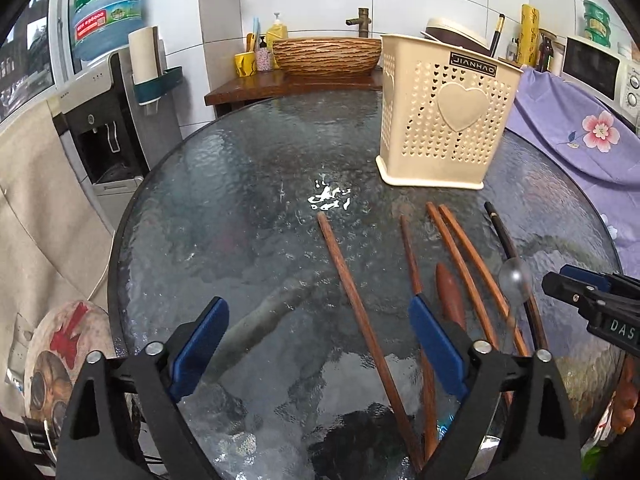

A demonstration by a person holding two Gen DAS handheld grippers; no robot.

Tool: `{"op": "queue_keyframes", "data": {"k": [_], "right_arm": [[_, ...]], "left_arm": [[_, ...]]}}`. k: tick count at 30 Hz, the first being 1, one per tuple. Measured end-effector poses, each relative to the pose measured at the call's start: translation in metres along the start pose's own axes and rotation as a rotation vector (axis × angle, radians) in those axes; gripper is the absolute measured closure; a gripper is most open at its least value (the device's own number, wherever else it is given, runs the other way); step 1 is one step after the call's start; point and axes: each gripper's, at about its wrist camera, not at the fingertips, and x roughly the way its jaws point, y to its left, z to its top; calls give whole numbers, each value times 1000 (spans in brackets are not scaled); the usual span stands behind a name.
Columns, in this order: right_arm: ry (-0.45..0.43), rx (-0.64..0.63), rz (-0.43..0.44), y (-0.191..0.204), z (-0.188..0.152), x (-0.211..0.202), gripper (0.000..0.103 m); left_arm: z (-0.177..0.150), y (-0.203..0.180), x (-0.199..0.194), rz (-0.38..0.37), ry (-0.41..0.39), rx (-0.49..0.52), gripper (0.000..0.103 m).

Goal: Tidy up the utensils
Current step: 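Move the left tool to a brown wooden chopstick while the right tool reaches another brown chopstick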

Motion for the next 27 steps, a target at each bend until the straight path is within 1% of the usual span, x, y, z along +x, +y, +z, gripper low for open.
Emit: {"op": "queue_keyframes", "data": {"k": [2,5,7,11,13,16,17,21,23,26,27], "right_arm": [[16,-21,-17,4,0,2,64],[41,-33,1,10,-3,4,67],[49,-54,-21,13,-6,6,69],[62,-60,-2,16,-8,6,71],[65,-71,-6,19,-8,7,71],[78,-81,-19,20,-6,8,75],[80,-83,-28,19,-6,8,77],[87,-66,-45,6,-3,5,77],[88,-61,-53,-1,-2,4,78],[86,-49,-48,-6,2,6,78],[86,-43,-42,-7,5,7,78]], "left_arm": [[-1,-2,0,-5,5,-1,18],[-2,-3,0,-8,6,4,18],[-2,-4,1,-8,8,4,18],[-1,-5,2,-10,11,5,18],[0,-5,4,-9,15,5,18],[0,-4,7,-7,20,4,18],[0,-4,7,-8,22,3,18],[0,-2,10,-8,26,1,18],[1,-1,12,-13,30,-1,20],[4,1,17,-32,42,-15,27],[7,1,19,-40,45,-21,31]]}}
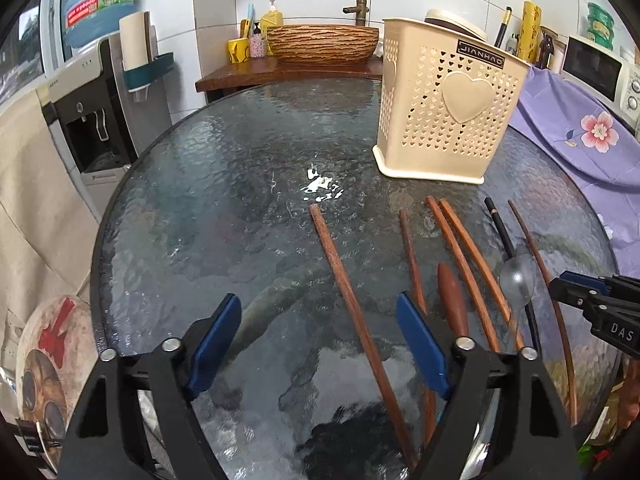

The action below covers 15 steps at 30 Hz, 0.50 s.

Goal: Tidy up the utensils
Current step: 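Move the left tool to a brown wooden chopstick while the right tool reaches another brown chopstick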

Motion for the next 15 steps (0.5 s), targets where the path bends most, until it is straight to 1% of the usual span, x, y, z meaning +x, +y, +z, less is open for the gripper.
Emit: {"op": "queue_keyframes", "data": {"k": [2,4,7,10,12,15], "right_arm": [[-3,11,10,0,6,2,78],[-13,14,8,0,15,3,78],[-20,34,-15,-2,26,9,78],[-23,75,-14,-7,35,14,78],[-22,80,-23,-9,41,17,79],[-13,87,-33,-10,49,25,84]], "left_arm": [[4,-2,2,-5,3,2,37],[10,-5,7,-5,17,15,46],[16,-6,15,-10,35,17,53],[19,-7,22,-7,49,17,57],[21,-6,28,-6,63,14,60],[22,-3,38,-13,89,-8,60]]}}
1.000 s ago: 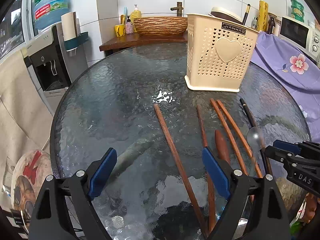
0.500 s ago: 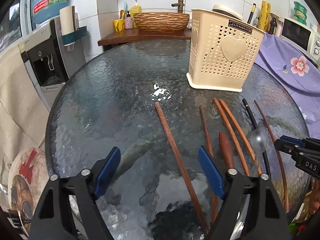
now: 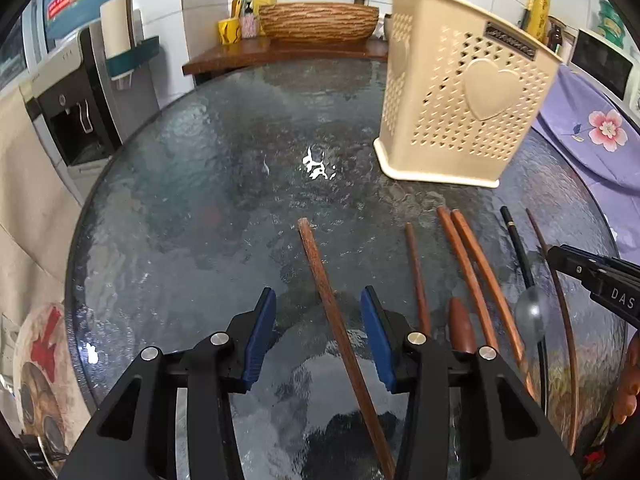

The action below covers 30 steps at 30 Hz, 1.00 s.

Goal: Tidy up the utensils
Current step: 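Close the left tool on its brown chopstick while the right tool grips its brown chopstick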

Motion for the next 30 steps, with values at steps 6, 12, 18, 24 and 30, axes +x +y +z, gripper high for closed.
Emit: {"op": "queue_keyframes", "data": {"k": [6,12,18,24,30], "right_arm": [[8,10,-17,0,9,13,87],[11,17,-19,-2,15,22,93],[1,8,-2,-4,19,26,96],[-2,17,17,-10,22,28,96],[-21,21,35,-16,24,29,97]], "left_arm": [[6,3,5,2,6,-16,60],[12,-4,10,24,20,14,60],[12,-9,11,29,10,33,64],[14,-9,12,37,3,28,87],[17,-4,14,24,-3,14,94]]}}
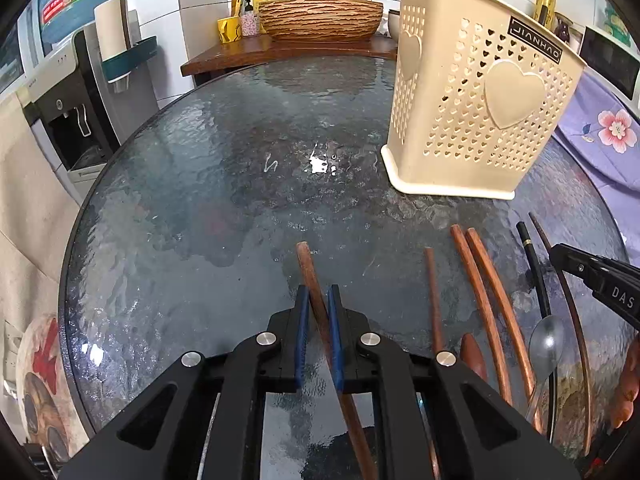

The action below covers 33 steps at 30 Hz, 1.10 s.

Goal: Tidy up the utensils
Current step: 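Close the left tool on its brown chopstick while the right tool grips its brown chopstick, then carry the brown chopstick with the left tool into the holder while the right tool drops its chopstick there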

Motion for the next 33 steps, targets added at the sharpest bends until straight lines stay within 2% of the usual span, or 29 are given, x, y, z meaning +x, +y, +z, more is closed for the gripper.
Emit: {"op": "queue_keyframes", "data": {"k": [11,18,24,28,33], "right_arm": [[-114,-2,102,-8,10,-29,97],[-197,-10,182,-10,13,-71,97],[-297,-59,250,-3,16,-127,97],[-347,-100,281,3,13,-162,97],[-368,-132,305,7,10,-186,97]], "left_arm": [[8,-1,-6,-58,-47,-24,96],[22,-4,-52,-115,-156,-17,96],[30,-8,-104,-176,-261,10,96],[30,-11,-125,-199,-295,29,96],[30,-10,-139,-213,-315,37,96]]}}
